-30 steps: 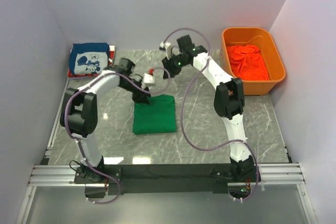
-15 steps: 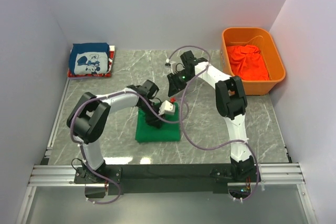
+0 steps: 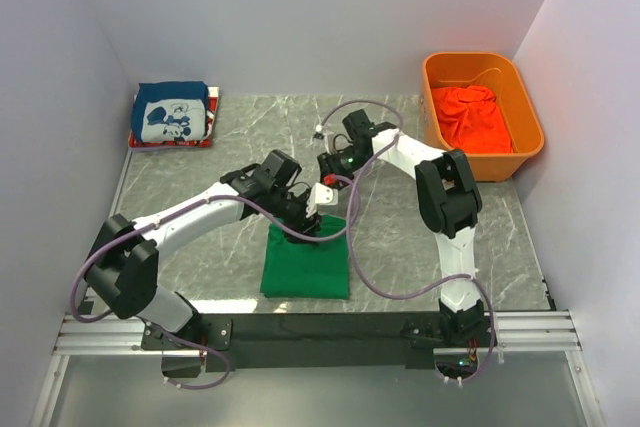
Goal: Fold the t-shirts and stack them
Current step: Fold the tshirt, then neatly place the folded tshirt to the corner
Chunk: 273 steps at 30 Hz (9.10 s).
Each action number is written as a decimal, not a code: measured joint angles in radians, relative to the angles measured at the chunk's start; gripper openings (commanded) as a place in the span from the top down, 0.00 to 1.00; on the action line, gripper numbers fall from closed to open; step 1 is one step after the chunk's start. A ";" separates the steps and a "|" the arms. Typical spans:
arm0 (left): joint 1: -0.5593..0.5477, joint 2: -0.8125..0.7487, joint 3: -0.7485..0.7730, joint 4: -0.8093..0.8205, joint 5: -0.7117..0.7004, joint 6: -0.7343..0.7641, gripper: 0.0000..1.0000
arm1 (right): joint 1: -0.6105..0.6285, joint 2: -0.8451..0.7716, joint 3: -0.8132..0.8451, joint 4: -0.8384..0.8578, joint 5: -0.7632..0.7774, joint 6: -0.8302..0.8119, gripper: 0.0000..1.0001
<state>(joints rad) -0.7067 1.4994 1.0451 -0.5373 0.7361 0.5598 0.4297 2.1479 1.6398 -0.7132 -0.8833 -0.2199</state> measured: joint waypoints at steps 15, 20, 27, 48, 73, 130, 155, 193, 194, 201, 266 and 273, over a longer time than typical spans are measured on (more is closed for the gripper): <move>0.049 0.170 0.028 0.058 -0.151 0.072 0.48 | 0.082 0.140 -0.005 0.174 -0.055 0.191 0.62; 0.071 0.204 0.046 0.060 -0.159 0.117 0.47 | 0.083 0.149 -0.005 0.177 -0.082 0.201 0.61; 0.088 0.246 0.059 0.038 -0.153 0.184 0.61 | 0.083 0.154 -0.007 0.173 -0.105 0.200 0.62; 0.120 0.160 0.149 -0.027 -0.123 0.258 0.99 | 0.085 0.196 -0.018 0.154 -0.220 0.197 0.67; 0.234 0.379 0.256 0.101 -0.165 0.248 0.56 | -0.134 0.177 0.333 0.039 0.205 0.140 0.51; 0.449 0.506 -0.143 0.686 0.326 -1.201 0.66 | -0.026 -0.055 -0.463 0.505 -0.119 0.644 0.67; 0.410 0.454 -0.215 0.473 0.399 -0.990 0.64 | -0.007 -0.119 -0.590 0.448 -0.146 0.537 0.66; 0.950 -0.274 -0.059 -0.010 -0.119 -0.892 0.00 | 0.673 -0.348 -0.475 0.468 0.947 -0.360 0.41; 0.965 -0.273 -0.070 -0.014 -0.103 -0.900 0.01 | 0.674 -0.341 -0.471 0.470 0.946 -0.356 0.41; 0.990 -0.272 -0.073 -0.011 -0.061 -0.917 0.01 | 0.674 -0.257 -0.460 0.489 0.942 -0.322 0.47; 0.393 0.345 -0.224 0.957 -0.358 -1.772 0.70 | 0.504 -0.225 -0.161 0.435 0.812 0.138 1.00; 0.405 0.402 -0.071 0.822 -0.346 -1.632 0.99 | 0.477 -0.228 -0.149 0.418 0.830 0.153 0.36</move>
<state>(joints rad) -0.3019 1.9018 0.9745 0.2844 0.3904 -1.0721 0.9066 1.9202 1.4910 -0.2951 -0.0532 -0.0669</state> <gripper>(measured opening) 0.122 0.356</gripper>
